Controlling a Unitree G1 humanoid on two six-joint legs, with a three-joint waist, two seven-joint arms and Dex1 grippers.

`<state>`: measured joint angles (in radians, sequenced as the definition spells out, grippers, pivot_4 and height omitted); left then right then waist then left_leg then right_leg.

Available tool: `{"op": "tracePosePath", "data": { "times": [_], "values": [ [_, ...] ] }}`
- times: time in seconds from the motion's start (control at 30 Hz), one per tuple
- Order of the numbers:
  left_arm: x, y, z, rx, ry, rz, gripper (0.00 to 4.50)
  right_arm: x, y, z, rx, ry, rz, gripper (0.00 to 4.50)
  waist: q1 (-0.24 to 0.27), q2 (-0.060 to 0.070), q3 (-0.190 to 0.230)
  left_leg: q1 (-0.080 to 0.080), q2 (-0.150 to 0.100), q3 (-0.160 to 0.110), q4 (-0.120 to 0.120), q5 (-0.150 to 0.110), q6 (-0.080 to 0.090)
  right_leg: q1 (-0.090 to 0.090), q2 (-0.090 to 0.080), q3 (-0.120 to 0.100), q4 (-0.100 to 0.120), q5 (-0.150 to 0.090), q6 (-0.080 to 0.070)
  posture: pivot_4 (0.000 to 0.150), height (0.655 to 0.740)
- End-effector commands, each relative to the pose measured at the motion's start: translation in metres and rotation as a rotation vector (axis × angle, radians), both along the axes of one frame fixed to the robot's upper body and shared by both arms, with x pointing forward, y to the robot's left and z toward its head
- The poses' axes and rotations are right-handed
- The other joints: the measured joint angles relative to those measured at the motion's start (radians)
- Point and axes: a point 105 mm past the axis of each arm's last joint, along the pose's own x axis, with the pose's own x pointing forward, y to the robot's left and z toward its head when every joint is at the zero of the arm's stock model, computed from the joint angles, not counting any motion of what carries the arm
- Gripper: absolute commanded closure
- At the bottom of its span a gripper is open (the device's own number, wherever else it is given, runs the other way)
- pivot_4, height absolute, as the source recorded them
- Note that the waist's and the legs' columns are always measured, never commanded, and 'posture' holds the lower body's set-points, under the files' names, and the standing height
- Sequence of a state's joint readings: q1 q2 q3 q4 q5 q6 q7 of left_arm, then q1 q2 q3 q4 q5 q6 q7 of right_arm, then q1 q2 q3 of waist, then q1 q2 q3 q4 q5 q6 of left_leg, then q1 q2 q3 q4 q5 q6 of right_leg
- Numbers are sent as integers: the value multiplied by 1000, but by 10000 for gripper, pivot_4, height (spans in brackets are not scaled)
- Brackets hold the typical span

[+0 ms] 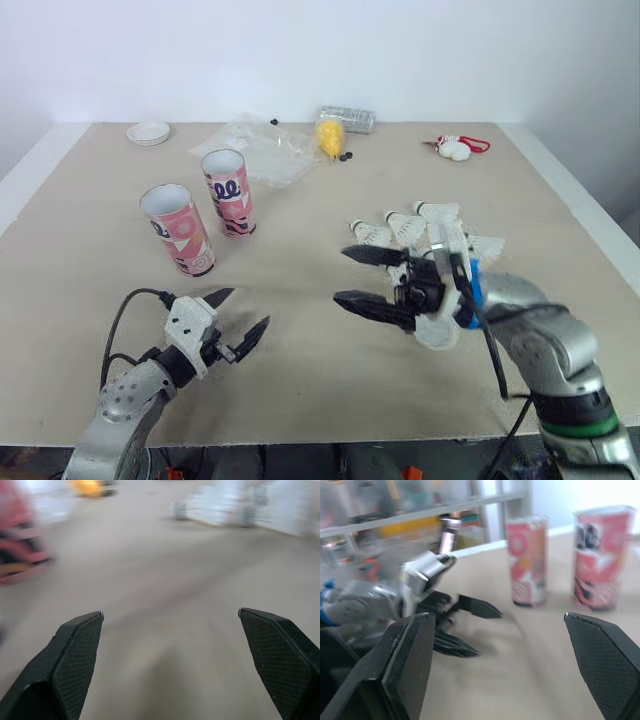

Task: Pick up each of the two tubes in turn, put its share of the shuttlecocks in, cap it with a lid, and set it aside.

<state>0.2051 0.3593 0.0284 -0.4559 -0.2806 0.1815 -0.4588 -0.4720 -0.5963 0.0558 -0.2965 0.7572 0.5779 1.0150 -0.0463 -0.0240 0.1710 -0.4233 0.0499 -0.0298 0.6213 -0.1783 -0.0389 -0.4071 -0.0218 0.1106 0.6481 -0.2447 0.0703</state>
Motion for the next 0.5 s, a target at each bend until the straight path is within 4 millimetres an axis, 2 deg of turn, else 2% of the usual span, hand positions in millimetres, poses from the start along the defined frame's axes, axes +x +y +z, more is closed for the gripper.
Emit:
{"op": "tracePosePath", "data": {
  "times": [0.03,0.1,0.27,0.5],
  "values": [
    [3,16,13,-2,-61,174,0,23,5,-7,-51,-21,33,804,0,-1,0,0,0,0,0,0,0,0,0,0,0,0,0,1500,7400],
    [7,26,12,1,-71,261,0,41,8,-11,-80,-29,27,804,-1,-1,0,0,0,0,0,0,0,0,0,0,0,0,0,1500,7400],
    [22,51,12,-70,-63,490,0,70,14,-13,-119,-69,55,804,-1,-1,1,0,0,0,0,0,0,0,1,0,0,2,0,1500,7400],
    [37,57,11,-105,-42,503,0,76,26,-7,-99,-137,102,804,-1,-1,1,0,0,-1,0,0,0,0,2,0,1,4,4,1500,7400]
  ]
}}
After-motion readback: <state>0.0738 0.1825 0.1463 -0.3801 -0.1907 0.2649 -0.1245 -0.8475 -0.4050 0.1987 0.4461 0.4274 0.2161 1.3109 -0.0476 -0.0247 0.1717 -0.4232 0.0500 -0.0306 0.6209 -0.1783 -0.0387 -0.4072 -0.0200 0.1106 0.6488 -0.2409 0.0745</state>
